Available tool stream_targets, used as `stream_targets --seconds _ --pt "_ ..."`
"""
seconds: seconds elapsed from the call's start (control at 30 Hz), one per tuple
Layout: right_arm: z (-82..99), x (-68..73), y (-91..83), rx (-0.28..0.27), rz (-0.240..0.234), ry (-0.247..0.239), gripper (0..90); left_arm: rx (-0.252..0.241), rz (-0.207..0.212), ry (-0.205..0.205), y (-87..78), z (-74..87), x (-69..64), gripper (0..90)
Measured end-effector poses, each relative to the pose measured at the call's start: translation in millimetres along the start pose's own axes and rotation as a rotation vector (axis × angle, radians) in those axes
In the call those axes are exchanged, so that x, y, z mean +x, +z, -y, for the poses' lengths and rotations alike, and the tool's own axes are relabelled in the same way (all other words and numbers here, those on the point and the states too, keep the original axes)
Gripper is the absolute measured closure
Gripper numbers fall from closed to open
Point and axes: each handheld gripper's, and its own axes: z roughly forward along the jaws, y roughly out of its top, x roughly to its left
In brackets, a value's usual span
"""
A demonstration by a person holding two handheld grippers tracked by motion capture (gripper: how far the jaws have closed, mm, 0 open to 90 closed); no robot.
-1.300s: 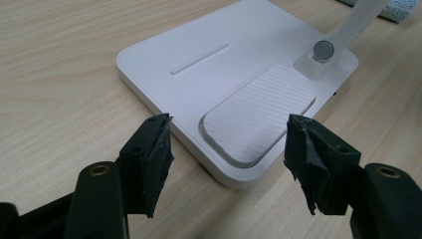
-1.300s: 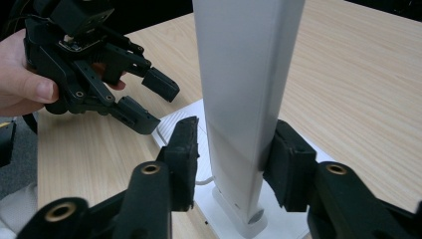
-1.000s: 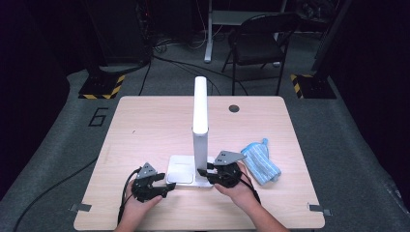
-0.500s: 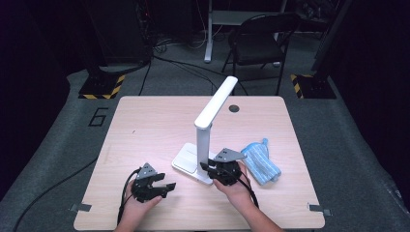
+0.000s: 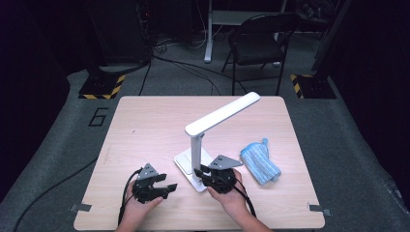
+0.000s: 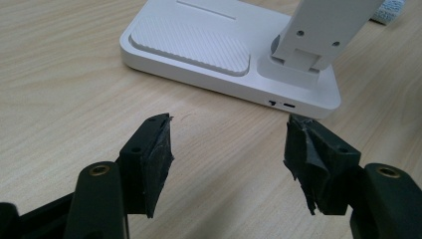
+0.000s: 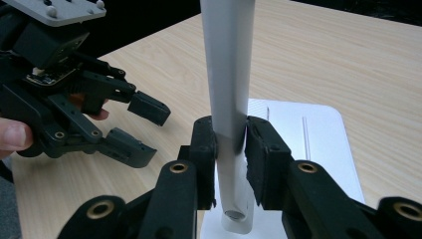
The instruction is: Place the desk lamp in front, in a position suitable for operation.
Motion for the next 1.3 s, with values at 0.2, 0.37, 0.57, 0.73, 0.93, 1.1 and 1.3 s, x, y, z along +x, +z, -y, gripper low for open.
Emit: stream_targets --seconds 0.2,0.37,0.57,0.73,0.93,1.1,1.3 --pt "-0.5 8.2 -0.8 -0.01 -0.03 0.007 70.1 -0.002 0.01 0.013 -0.6 -1.3 -4.0 35.1" --pt "-1.3 12.4 -3.7 -0.022 -0.03 -0.017 63.9 -0.01 0.007 0.038 -1.9 -3.6 -7.6 35.2" --pt "3.9 5.7 -13.2 -0.008 -0.039 -0.039 54.2 -0.013 0.049 0.052 -5.0 -11.6 -13.4 38.2" --pt "12.5 -3.6 -24.3 -0.006 -0.06 -0.055 51.8 -0.034 0.082 0.082 -12.3 -29.5 -20.2 38.5" --pt "19.8 -15.0 -37.0 0.004 -0.028 -0.031 50.4 -0.059 0.126 0.097 -17.0 -47.0 -30.0 38.5" --pt "25.3 -24.7 -42.6 -0.004 -0.008 -0.007 48.7 -0.056 0.14 0.104 -11.6 -58.1 -34.3 37.9" --pt "31.9 -31.8 -46.1 -0.001 -0.005 0.016 46.7 -0.06 0.147 0.135 -7.5 -67.3 -41.1 36.6"
